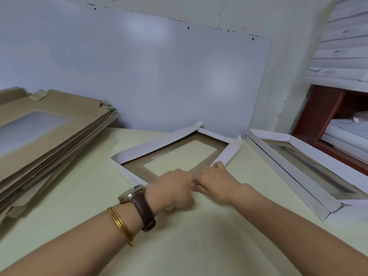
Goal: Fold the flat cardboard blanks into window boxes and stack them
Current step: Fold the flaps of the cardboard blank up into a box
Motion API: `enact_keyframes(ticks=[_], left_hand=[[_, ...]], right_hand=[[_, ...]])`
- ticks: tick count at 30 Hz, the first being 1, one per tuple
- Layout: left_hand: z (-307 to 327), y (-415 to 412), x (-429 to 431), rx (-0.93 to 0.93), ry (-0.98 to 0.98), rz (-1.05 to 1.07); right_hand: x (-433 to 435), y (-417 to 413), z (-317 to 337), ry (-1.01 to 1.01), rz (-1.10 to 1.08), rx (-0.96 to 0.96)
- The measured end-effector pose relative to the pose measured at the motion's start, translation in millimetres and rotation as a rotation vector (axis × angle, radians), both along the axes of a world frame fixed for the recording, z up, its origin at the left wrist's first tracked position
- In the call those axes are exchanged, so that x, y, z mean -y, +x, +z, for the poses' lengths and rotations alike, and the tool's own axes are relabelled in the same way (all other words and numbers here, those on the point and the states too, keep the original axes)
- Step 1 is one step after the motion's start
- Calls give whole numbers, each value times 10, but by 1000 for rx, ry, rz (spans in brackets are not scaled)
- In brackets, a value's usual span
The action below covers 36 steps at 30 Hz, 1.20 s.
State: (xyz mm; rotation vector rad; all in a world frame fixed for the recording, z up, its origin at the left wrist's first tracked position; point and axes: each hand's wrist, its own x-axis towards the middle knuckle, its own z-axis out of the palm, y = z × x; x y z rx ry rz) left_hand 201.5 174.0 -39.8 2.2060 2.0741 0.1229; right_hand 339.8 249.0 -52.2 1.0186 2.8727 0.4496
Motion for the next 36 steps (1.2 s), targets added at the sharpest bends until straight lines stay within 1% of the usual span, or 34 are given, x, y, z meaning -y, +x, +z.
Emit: enact_keyframes(ticks=[2, 5, 7, 9, 10, 15, 19, 22, 28, 32, 34, 36], left_hand=[[-50, -16, 11, -74, 64, 21], [-91, -108, 35, -72, 84, 39], [-99, -208, 46, -71, 62, 54], [-84, -323, 41, -79, 31, 69], [-71, -381, 37, -84, 10, 78], [8, -691, 15, -157, -106, 121], [37, -934, 18, -236, -116, 194], [34, -1055, 20, -294, -81, 242], [-84, -1205, -53, -366, 103, 287], [-183, -1286, -89, -298, 206, 337], [-226, -1286, -99, -268, 213, 329], [-256, -1231, -98, -188, 211, 305]], right_hand=[[55, -61, -21, -12, 20, -21], [94, -88, -30, -26, 62, -48], [91, -35, -26, -112, 70, -112], [56, 54, -31, -187, 38, -151], [30, 107, -42, -194, 13, -152], [-117, 417, -68, -173, -103, -157], [-191, 697, -63, -159, -171, -138], [-206, 862, -44, -161, -204, -133], [-182, 1005, 13, -150, -275, -98], [-109, 955, 38, -147, -275, -27], [-48, 884, 48, -136, -259, 5], [16, 803, 69, -146, -241, 7]])
